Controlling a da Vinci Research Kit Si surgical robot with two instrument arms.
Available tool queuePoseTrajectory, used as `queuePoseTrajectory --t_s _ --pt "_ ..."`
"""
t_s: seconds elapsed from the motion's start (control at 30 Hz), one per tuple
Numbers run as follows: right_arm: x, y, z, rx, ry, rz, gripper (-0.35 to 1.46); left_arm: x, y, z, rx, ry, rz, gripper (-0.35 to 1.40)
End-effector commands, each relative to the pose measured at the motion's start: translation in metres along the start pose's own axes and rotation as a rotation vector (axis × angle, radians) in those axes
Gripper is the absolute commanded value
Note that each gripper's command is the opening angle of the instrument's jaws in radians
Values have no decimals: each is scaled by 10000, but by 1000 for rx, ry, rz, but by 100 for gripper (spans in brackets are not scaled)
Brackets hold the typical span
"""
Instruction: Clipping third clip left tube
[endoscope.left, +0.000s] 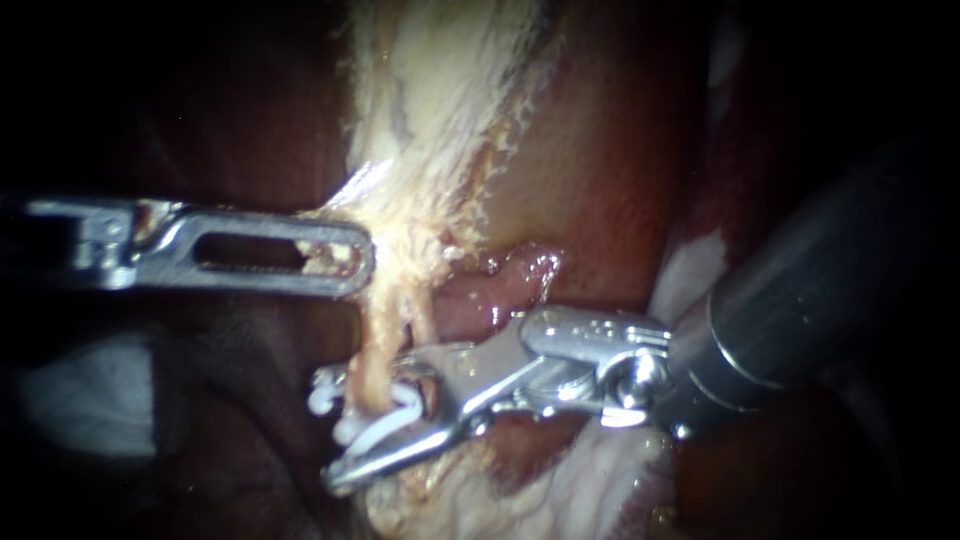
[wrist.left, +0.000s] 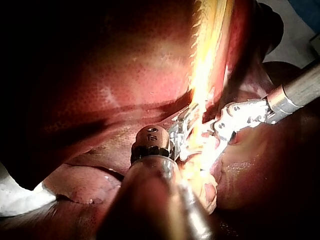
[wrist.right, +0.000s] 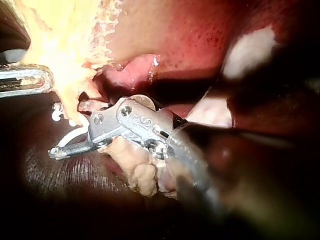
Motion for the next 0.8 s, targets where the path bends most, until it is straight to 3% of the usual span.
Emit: queuePoseTrajectory --t_s 0.03,0.63,0.8 --pt "4 -1 -2 1 3 3 58 0 0 0 0 0 0 -35" --pt "47 13 -28 -58 40 34 56 1 1 0 2 2 0 -35" --pt "51 17 -35 -62 42 39 55 1 1 0 2 2 1 -35"
